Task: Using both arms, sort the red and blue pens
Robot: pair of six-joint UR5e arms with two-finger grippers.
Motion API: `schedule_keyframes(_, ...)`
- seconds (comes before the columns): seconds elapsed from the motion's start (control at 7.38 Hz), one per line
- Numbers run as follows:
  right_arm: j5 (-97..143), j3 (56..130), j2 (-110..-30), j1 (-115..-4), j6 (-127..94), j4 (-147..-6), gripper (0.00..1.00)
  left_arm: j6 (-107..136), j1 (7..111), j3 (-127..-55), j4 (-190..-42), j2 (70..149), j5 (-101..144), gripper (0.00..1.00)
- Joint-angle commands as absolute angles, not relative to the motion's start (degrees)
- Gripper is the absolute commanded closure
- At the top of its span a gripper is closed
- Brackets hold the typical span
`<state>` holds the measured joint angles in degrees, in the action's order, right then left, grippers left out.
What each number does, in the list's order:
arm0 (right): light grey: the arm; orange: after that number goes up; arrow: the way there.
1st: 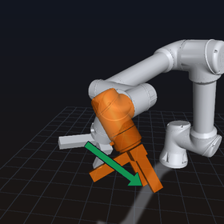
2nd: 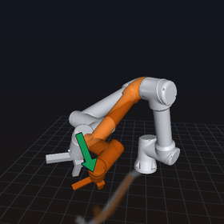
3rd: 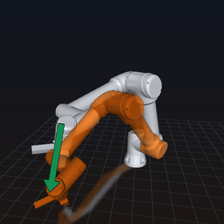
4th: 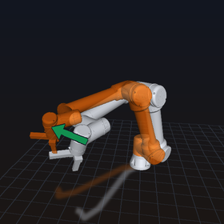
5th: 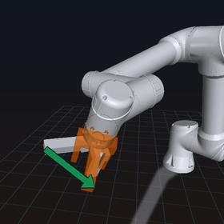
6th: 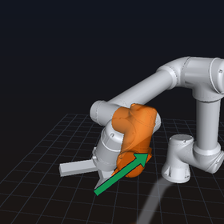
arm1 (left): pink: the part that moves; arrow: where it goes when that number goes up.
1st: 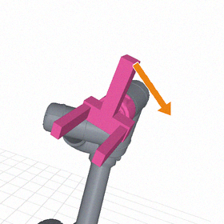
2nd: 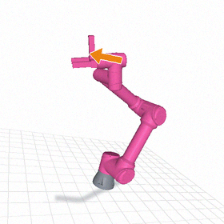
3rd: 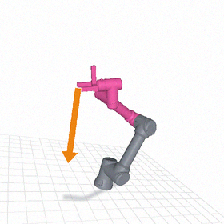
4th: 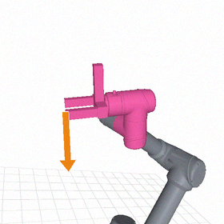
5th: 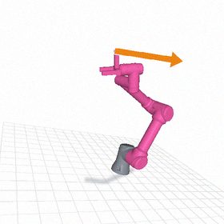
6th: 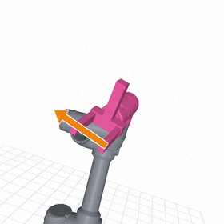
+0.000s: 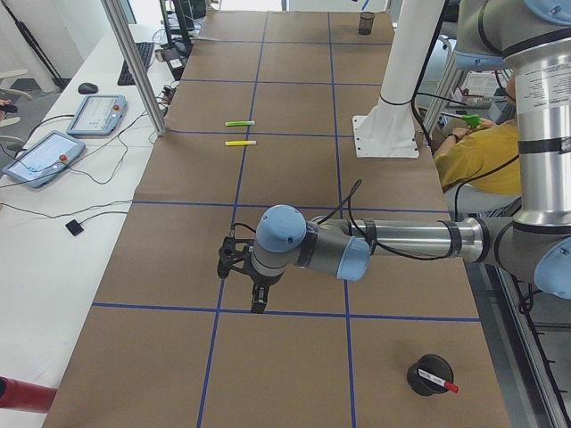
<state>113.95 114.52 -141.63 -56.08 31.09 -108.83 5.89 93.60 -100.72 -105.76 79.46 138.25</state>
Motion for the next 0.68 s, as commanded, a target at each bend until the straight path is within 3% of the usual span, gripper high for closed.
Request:
schedule_keyframes(0.0,116.37,114.52,-141.86,-55.99,31.38,-108.81,1.0,5.89,93.6,-100.72,-106.17,79.45,138.25,0.0)
schedule_keyframes(0.54,116.37,114.0,-141.42,-55.99,31.38,-108.9,1.0,5.89,93.6,-100.72,-106.17,79.37,138.25,0.0)
